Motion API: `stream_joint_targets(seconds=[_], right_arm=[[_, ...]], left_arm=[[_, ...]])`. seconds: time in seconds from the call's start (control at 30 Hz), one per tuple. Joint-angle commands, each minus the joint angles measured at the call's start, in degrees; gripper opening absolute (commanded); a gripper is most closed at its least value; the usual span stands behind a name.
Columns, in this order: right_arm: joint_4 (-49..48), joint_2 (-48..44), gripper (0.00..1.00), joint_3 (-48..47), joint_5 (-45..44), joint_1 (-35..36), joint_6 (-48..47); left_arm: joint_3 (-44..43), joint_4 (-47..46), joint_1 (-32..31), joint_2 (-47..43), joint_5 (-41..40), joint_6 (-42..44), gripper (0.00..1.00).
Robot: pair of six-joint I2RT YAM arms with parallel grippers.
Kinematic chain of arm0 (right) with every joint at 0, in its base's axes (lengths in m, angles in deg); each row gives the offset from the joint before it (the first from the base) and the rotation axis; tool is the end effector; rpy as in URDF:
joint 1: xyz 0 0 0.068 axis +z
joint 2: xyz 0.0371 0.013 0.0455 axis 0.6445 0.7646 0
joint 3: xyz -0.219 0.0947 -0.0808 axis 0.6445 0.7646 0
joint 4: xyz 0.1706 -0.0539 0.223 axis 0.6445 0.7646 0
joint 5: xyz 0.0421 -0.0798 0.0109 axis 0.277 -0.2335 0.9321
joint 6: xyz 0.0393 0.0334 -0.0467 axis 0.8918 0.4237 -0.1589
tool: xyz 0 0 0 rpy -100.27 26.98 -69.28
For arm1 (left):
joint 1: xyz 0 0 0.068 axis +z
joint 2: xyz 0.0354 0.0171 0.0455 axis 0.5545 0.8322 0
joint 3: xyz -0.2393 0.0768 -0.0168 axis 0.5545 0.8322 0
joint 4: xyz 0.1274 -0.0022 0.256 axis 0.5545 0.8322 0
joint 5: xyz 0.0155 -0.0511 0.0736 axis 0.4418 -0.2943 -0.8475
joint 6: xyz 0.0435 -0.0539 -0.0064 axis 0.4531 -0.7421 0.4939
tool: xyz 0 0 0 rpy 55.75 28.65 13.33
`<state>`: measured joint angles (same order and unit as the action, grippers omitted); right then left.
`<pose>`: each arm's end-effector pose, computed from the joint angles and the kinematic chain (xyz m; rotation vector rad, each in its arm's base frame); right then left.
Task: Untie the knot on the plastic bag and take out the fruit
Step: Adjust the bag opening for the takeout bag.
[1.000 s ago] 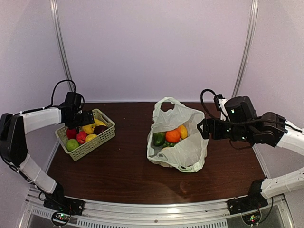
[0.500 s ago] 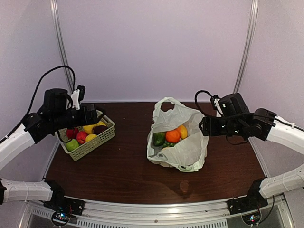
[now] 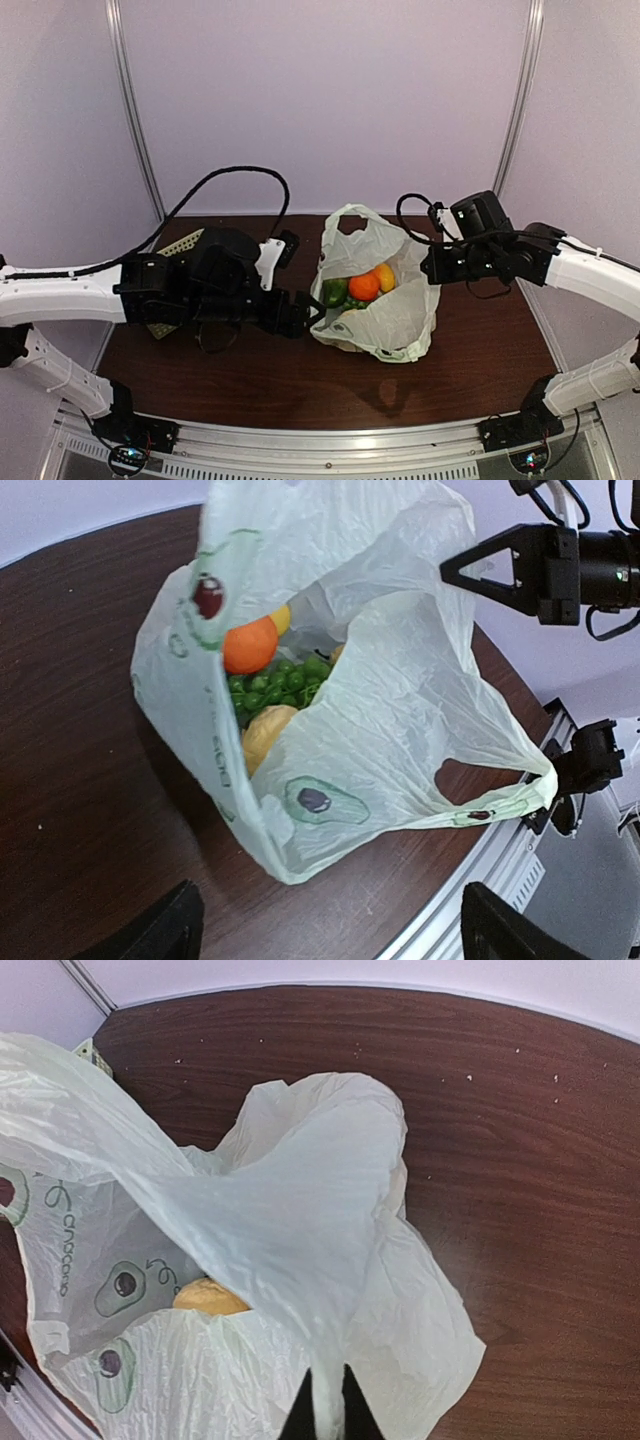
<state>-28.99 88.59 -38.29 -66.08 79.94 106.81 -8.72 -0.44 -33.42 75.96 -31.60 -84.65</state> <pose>0.2371 0.1948 0.2670 -0.2887 2.3547 0.5215 0.1372 -0.2994 0.2702 0.4154 2.2681 -0.8567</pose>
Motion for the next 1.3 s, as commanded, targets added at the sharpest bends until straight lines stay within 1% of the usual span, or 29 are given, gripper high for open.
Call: stream_joint_targets(seconds=[0.0,0.07,0.2,0.3,0.37,0.43,0.63,0.97,1.13,1.27], right_arm=[[-1.16,-1.63,0.0,0.61,4.74,-0.35,-0.75],[-1.69,-2.83,0.0,1.95,6.04,-0.38,-0.5],[-1.86,-4.58,0.0,3.92,7.4,-0.35,-0.12],[-2.1,-5.87,0.0,4.75,8.66,-0.35,-0.07],[-1.75,-6.54,0.0,4.99,9.3,-0.35,-0.15],[-1.47,-7.28,0.0,5.2,10.27,-0.35,-0.29],[-1.64,-9.15,0.0,6.94,13.81,-0.26,-0.38],[-6.78,-8.46,0.0,8.56,16.54,0.77,2.23],[-7.69,-7.1,0.0,7.31,16.85,1.35,2.18],[-7.82,-6.41,0.0,7.15,17.0,1.98,2.04]], left_arm=[[-7.36,-5.4,-3.84,8.24,-3.29,2.25,0.89],[-10.1,-7.29,-4.22,12.34,-1.66,3.13,0.86],[-15.87,-8.72,-4.23,20.12,-1.0,4.78,0.75],[-19.74,-8.13,-3.82,24.89,-1.52,5.26,0.73],[-22.0,-6.35,-2.64,27.66,-0.48,4.52,0.71],[-22.43,-6.39,-1.26,29.19,0.05,2.92,0.68],[-20.88,-11.61,2.84,31.2,3.92,1.37,0.61],[-28.79,-10.94,4.17,40.71,5.52,1.85,0.54],[-32.39,-7.56,4.81,44.65,1.84,2.13,0.52],[-32.06,-7.88,6.6,46.2,0.77,0.19,0.52]])
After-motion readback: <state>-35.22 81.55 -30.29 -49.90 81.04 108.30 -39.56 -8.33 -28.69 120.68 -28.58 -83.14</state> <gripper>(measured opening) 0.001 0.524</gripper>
